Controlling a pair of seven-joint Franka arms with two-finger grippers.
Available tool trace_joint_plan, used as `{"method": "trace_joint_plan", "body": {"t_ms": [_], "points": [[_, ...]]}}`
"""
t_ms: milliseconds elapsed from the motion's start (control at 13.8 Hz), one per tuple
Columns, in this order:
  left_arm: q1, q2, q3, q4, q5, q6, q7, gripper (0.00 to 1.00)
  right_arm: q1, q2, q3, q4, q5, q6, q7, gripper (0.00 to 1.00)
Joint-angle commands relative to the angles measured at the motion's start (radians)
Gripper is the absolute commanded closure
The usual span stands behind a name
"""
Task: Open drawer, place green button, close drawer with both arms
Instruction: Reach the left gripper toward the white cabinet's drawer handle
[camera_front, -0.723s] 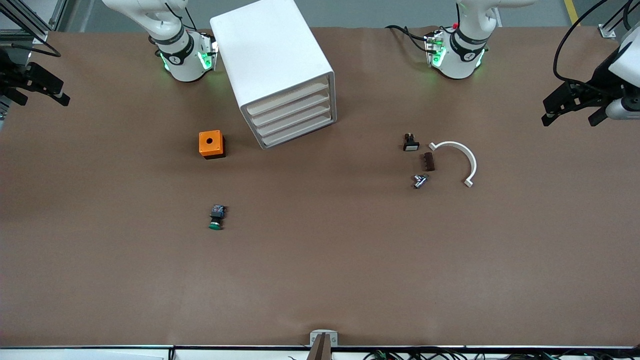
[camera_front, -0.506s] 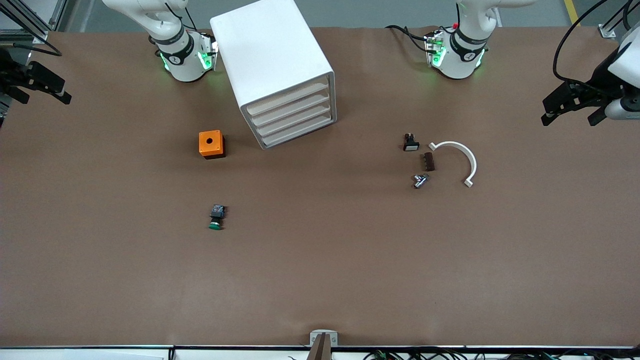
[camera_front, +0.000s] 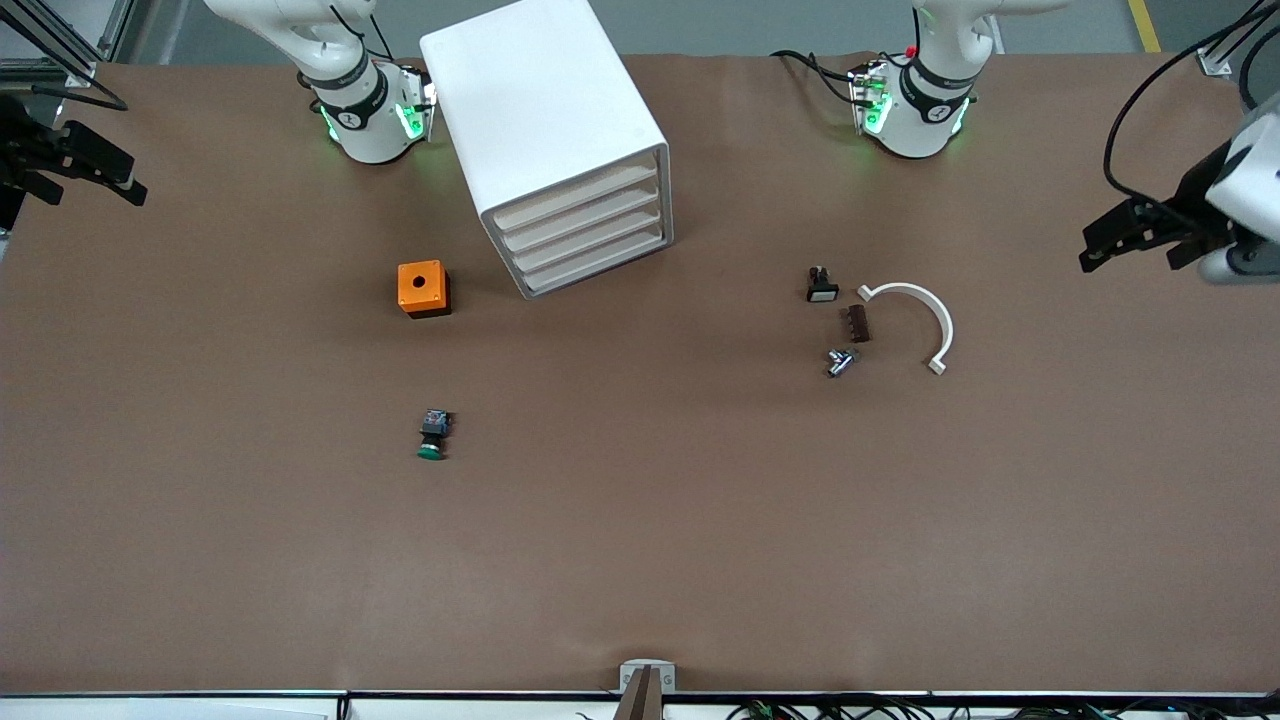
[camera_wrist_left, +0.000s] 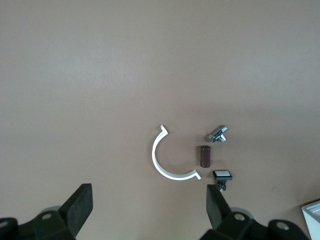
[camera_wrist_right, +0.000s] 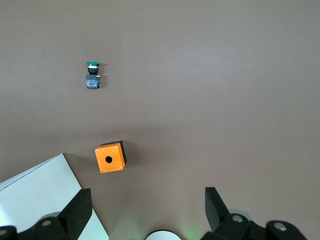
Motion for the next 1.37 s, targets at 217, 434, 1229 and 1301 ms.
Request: {"method": "trace_joint_plan", "body": {"t_ms": [217, 434, 1229, 1301], "points": [[-0.012, 0.241, -0.016, 0.122, 0.009, -0.012, -0.073, 0.00, -0.005, -0.009, 0.007, 0.002, 0.005, -0.009, 0.013, 0.00], [-0.096, 0.305, -0.019, 0.124, -0.017, -0.014, -0.292, 0.00, -0.006, -0.009, 0.007, 0.002, 0.005, -0.009, 0.013, 0.00], [-0.404, 0.667, -0.017, 0.377, -0.484, -0.032, -1.258, 0.00, -0.009, -0.007, 0.005, 0.002, 0.001, -0.002, 0.008, 0.00], [-0.409, 0.712, -0.019, 0.395, -0.541, -0.031, -1.341, 0.00, -0.009, -0.007, 0.005, 0.004, -0.001, 0.000, 0.008, 0.00]]}}
